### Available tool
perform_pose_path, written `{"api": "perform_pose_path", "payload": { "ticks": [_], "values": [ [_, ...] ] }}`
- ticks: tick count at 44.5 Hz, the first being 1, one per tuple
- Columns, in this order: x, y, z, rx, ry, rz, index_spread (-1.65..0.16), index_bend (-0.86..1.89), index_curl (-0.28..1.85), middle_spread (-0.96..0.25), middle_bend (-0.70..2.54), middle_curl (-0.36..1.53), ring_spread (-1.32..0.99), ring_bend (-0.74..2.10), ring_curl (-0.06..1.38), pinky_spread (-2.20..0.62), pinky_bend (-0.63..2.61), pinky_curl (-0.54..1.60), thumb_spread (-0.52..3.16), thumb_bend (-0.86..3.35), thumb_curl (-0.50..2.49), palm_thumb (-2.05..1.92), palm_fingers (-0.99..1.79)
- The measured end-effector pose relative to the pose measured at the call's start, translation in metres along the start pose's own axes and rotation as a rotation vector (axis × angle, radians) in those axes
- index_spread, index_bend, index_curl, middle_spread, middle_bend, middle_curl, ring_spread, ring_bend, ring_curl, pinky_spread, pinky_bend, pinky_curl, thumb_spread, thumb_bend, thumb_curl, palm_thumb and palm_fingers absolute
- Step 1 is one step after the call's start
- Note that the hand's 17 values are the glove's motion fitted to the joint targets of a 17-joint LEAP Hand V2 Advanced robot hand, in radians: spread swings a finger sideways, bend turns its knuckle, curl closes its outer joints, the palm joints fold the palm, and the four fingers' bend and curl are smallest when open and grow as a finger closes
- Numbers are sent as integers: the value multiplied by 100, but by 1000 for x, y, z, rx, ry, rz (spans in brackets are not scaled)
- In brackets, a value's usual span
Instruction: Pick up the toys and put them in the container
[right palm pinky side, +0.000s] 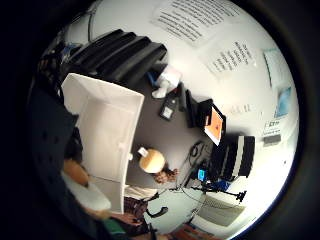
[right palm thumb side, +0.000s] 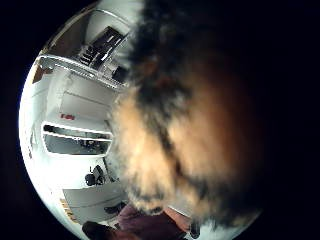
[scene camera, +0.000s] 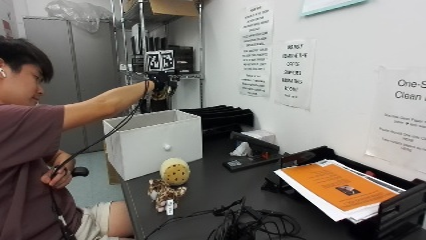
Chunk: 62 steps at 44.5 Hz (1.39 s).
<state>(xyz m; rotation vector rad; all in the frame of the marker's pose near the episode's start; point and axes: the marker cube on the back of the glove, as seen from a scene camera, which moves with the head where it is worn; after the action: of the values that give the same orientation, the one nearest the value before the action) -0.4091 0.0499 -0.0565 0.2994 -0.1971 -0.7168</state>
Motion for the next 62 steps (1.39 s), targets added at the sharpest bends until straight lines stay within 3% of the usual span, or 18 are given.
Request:
{"api": "perform_pose_path", "payload": {
  "ticks": [7,8,9,10,13,20,27,38,49,55,62],
  "values": [
    [4,6,19,-82,39,1,-22,88,78,-25,92,61,-30,133,56,-35,115,50,63,11,92,52,81],
    [5,7,23,-117,54,1,-22,70,73,-26,85,59,-30,136,56,-35,120,51,70,9,90,49,64],
    [6,8,26,-153,69,1,-22,68,76,-26,84,60,-30,139,58,-35,122,52,72,9,89,49,63],
    [7,9,29,-187,82,-1,-22,48,70,-25,77,57,-30,133,56,-33,123,52,84,4,85,38,24],
    [9,12,35,-230,103,-16,-20,19,66,-16,54,51,-24,116,56,-23,132,57,96,-2,78,30,-50],
    [23,17,22,-191,77,-38,-20,3,39,-4,28,41,-13,80,39,-9,119,46,113,-3,67,22,-42],
    [42,21,-4,-235,172,102,-18,3,30,1,17,38,-7,68,33,-2,110,41,122,-3,58,16,-34],
    [122,89,-55,-194,264,209,-17,4,22,3,15,35,-3,60,31,2,103,37,130,-2,49,13,-28],
    [214,189,-99,-163,284,346,-20,6,18,2,16,34,-2,56,30,3,96,35,133,-1,44,13,-23],
    [243,246,-81,-197,243,352,-20,9,17,2,17,34,-2,54,29,3,92,34,134,-1,42,13,-19],
    [267,302,-10,-294,162,340,-20,10,17,1,17,33,-2,52,29,3,89,33,135,-1,40,12,-17]
  ]
}}
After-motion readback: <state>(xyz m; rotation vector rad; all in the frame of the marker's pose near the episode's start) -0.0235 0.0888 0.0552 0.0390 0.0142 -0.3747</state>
